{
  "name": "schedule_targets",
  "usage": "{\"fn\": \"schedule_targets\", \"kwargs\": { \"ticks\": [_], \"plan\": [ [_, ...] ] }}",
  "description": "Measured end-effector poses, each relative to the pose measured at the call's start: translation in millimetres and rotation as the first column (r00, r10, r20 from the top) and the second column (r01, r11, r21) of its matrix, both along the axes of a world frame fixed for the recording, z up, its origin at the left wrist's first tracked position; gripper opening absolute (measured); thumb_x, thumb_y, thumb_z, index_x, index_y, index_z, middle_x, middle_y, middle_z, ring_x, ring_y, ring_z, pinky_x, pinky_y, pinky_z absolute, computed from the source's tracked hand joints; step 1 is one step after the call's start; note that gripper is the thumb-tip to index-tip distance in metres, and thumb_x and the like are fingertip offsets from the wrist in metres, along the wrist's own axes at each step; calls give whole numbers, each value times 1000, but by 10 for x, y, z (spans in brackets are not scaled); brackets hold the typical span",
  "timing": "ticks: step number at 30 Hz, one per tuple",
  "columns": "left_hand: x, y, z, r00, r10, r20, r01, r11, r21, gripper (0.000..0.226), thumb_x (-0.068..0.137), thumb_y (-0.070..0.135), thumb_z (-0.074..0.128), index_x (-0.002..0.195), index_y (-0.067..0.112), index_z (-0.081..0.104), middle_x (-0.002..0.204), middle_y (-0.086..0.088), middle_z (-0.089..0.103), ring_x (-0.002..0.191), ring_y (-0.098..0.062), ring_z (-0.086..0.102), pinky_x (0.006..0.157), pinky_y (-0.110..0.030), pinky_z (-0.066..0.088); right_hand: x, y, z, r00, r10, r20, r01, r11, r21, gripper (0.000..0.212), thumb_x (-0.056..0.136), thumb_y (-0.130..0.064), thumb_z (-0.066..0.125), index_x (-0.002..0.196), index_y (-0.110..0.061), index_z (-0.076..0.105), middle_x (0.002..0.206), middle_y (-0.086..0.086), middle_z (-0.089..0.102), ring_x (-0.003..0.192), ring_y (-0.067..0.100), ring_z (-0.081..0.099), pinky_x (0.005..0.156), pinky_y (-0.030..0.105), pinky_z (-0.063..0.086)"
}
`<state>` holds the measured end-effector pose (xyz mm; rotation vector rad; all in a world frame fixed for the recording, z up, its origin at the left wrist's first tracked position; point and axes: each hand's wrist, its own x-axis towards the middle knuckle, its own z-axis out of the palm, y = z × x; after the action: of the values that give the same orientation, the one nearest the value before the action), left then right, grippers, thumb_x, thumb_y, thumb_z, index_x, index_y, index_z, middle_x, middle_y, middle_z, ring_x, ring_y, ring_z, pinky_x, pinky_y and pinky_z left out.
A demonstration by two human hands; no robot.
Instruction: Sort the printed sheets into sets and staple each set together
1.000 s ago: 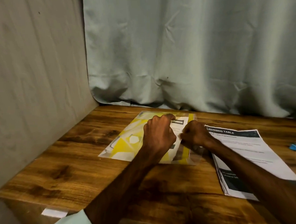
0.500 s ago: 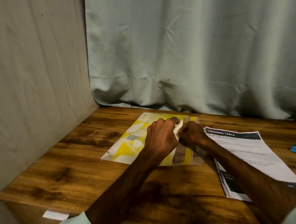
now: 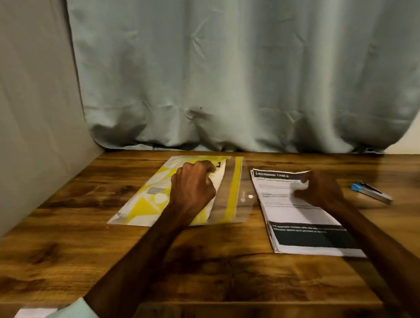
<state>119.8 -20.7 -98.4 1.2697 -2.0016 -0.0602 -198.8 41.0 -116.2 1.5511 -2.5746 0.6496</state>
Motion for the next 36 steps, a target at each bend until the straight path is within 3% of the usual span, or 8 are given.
{"fn": "schedule_targets", "kwargs": {
  "ticks": [5, 10, 14, 18, 22, 30, 33, 36],
  "plan": [
    [-27, 28, -14, 1000, -6, 12, 6, 1000, 0, 39, 84, 14, 63, 118, 30, 74, 112, 0, 76, 105, -27, 69, 91, -44, 57, -350, 375, -107, 993, -116, 24, 111, 982, 154, 71, 78, -65, 77, 109, -2, 67, 116, 23, 69, 105, 39, 63, 89, 44, 50],
    [-51, 79, -41, 999, -27, 17, 27, 1000, -12, 35, 85, 10, 65, 115, 25, 76, 110, 0, 77, 105, -27, 70, 90, -43, 58, -294, 448, 17, 985, -130, 117, 116, 986, 117, 74, 74, -53, 86, 120, -1, 61, 124, 20, 66, 109, 35, 61, 79, 36, 44],
    [-50, 70, -62, 999, -35, 4, 35, 999, -21, 33, 83, 7, 67, 111, 22, 78, 106, 0, 78, 101, -26, 72, 86, -40, 59, -256, 450, 47, 982, -140, 126, 143, 990, -17, 61, 72, -33, 93, 116, -2, 64, 122, 20, 68, 110, 37, 64, 85, 43, 52],
    [-70, 63, -74, 1000, -29, 8, 29, 999, -18, 33, 82, 6, 67, 108, 23, 78, 102, 0, 79, 97, -27, 72, 83, -41, 60, -168, 496, 41, 979, -174, 102, 185, 976, -115, 33, 90, -16, 76, 117, -2, 63, 121, 19, 67, 111, 36, 63, 86, 41, 51],
    [-76, 58, -81, 999, -37, 2, 37, 999, -24, 33, 82, 6, 68, 108, 24, 78, 100, 1, 79, 95, -26, 72, 82, -42, 60, -114, 518, 43, 994, -88, 69, 100, 974, -202, 27, 97, -16, 66, 121, -3, 64, 118, 18, 69, 106, 35, 65, 72, 30, 41],
    [-74, 59, -82, 999, -33, -13, 32, 999, -34, 32, 82, 7, 68, 108, 24, 78, 99, 1, 79, 93, -26, 72, 81, -40, 60, -123, 553, 251, 993, 116, -10, -116, 982, -150, 27, 103, -21, 57, 125, -7, 63, 114, 15, 69, 90, 24, 64, 72, 36, 52],
    [-67, 60, -71, 999, -36, -30, 35, 999, -39, 31, 83, 7, 68, 107, 23, 79, 99, 1, 79, 93, -25, 72, 81, -39, 60, -199, 573, 500, 985, 158, 63, -137, 956, -261, 22, 101, -18, 61, 112, -5, 74, 102, 15, 75, 82, 26, 67, 69, 34, 48],
    [-56, 57, -63, 998, -41, -40, 39, 998, -54, 30, 83, 7, 69, 105, 23, 80, 98, 0, 79, 91, -24, 73, 80, -39, 61, -306, 601, 658, 928, 218, 303, -93, 922, -377, 14, 98, -15, 67, 104, -10, 78, 96, 10, 76, 81, 26, 70, 69, 34, 54]
  ]
}}
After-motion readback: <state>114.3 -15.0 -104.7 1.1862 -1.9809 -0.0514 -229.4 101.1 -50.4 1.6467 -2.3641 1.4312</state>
